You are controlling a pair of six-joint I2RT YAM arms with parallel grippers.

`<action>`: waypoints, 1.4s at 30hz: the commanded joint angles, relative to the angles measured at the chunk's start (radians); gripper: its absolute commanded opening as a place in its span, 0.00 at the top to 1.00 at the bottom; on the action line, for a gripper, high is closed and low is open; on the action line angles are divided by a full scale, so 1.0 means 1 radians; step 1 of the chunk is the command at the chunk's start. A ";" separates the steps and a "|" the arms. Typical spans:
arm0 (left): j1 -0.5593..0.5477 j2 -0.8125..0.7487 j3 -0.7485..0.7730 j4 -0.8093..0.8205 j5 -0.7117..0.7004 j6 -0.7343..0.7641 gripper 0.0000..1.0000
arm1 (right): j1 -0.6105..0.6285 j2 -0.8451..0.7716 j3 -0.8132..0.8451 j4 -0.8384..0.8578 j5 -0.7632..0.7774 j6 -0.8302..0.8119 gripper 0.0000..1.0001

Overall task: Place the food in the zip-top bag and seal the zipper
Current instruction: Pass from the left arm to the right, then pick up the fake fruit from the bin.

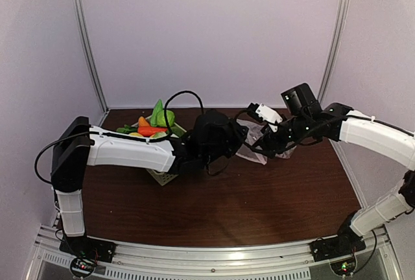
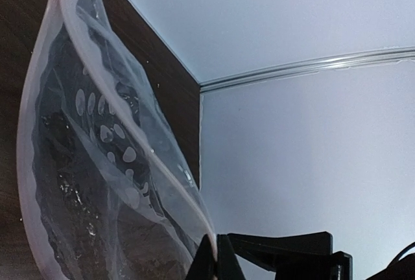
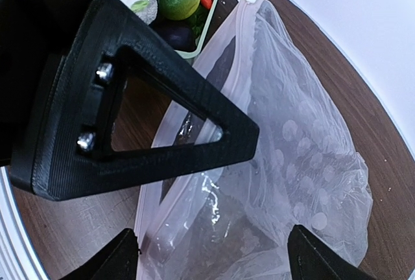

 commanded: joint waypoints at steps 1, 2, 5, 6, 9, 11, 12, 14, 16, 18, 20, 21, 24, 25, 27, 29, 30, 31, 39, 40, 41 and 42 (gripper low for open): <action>-0.001 0.002 -0.002 0.045 0.021 -0.008 1.00 | 0.010 0.015 0.011 0.025 0.065 0.022 0.21; -0.002 0.002 -0.002 0.044 0.022 -0.011 1.00 | 0.011 0.020 0.011 0.028 0.082 0.021 0.21; -0.002 0.006 0.001 0.056 0.033 -0.013 1.00 | 0.011 0.045 0.022 0.036 0.140 0.031 0.32; -0.001 0.007 0.000 0.062 0.036 -0.012 1.00 | 0.012 0.052 0.029 0.036 0.157 0.036 0.36; -0.001 0.004 -0.007 0.066 0.045 -0.014 1.00 | 0.012 0.047 0.035 0.053 0.169 0.044 0.52; -0.002 0.002 -0.015 0.071 0.045 -0.018 1.00 | 0.012 0.044 0.041 0.056 0.164 0.046 0.62; -0.002 0.001 -0.022 0.072 0.045 -0.022 1.00 | 0.011 0.045 0.046 0.053 0.162 0.047 0.68; -0.002 -0.003 -0.035 0.084 0.046 -0.023 1.00 | 0.012 0.046 0.050 0.052 0.166 0.045 0.80; -0.002 -0.007 -0.050 0.102 0.046 -0.013 0.89 | 0.011 0.042 0.048 0.052 0.173 0.044 0.91; -0.001 -0.019 -0.066 0.118 0.043 0.013 0.68 | 0.009 0.035 0.045 0.049 0.177 0.044 0.94; 0.003 -0.048 -0.090 0.122 0.047 0.057 0.57 | 0.004 0.029 0.040 0.046 0.179 0.038 1.00; 0.008 -0.070 -0.107 0.130 0.055 0.103 0.54 | 0.001 0.026 0.035 0.049 0.183 0.038 1.00; 0.013 -0.175 -0.172 0.077 0.049 0.241 0.48 | -0.022 0.023 0.023 0.056 0.171 0.040 1.00; 0.016 -0.216 -0.193 0.048 0.056 0.296 0.47 | -0.029 0.024 0.022 0.058 0.165 0.042 1.00; 0.021 -0.300 -0.232 -0.007 0.091 0.468 0.43 | -0.044 0.027 0.025 0.061 0.151 0.041 1.00; 0.025 -0.387 -0.248 -0.098 0.109 0.621 0.37 | -0.053 0.030 0.032 0.069 0.138 0.036 1.00; 0.031 -0.434 -0.243 -0.167 0.113 0.691 0.34 | -0.058 0.032 0.039 0.070 0.132 0.034 1.00; 0.037 -0.468 -0.229 -0.255 0.102 0.753 0.31 | -0.061 0.038 0.047 0.069 0.132 0.035 1.00; 0.193 -0.521 -0.041 -0.904 -0.031 0.941 0.07 | -0.093 0.096 0.106 0.039 0.107 0.025 1.00; 0.223 -0.512 -0.029 -0.950 -0.029 0.938 0.07 | -0.096 0.101 0.113 0.035 0.095 0.022 1.00; 0.256 -0.504 -0.025 -0.982 -0.016 0.928 0.06 | -0.098 0.106 0.120 0.030 0.086 0.021 1.00; 0.293 -0.502 -0.031 -0.993 0.016 0.926 0.07 | -0.100 0.108 0.126 0.026 0.081 0.020 1.00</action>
